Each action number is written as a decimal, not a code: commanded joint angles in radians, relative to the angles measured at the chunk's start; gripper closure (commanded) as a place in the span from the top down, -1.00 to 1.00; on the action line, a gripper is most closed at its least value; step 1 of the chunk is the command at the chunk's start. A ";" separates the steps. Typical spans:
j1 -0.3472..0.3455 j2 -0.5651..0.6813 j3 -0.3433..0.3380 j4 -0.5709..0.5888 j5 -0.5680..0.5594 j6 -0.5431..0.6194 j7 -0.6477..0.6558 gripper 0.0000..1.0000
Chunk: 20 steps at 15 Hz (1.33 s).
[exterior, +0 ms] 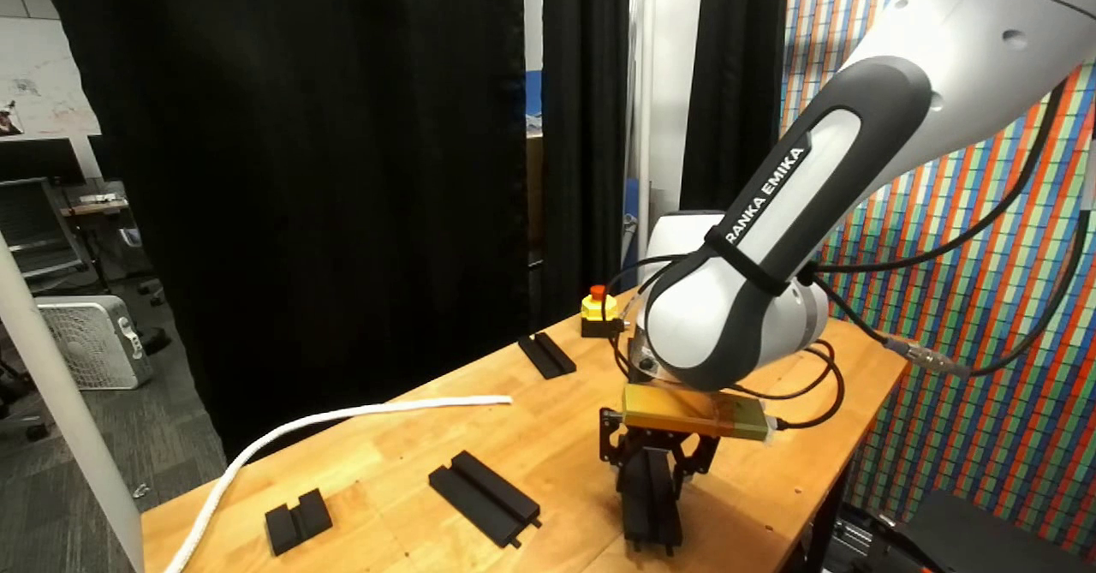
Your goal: Connect the pads
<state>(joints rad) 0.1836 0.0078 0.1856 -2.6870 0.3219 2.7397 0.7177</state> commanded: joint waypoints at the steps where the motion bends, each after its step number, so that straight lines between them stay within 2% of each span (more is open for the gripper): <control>1: 0.033 0.013 0.032 0.026 0.036 0.014 0.025 -0.10; 9: 0.059 -0.016 0.053 0.019 0.005 -0.022 0.157 -0.10; 14: 0.052 -0.021 0.042 0.030 -0.086 -0.075 0.285 -0.10; 20: 0.041 -0.021 0.031 0.048 -0.144 -0.125 0.320 -0.10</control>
<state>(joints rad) 0.2327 0.0129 0.2251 -2.6531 0.2126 2.6568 1.0123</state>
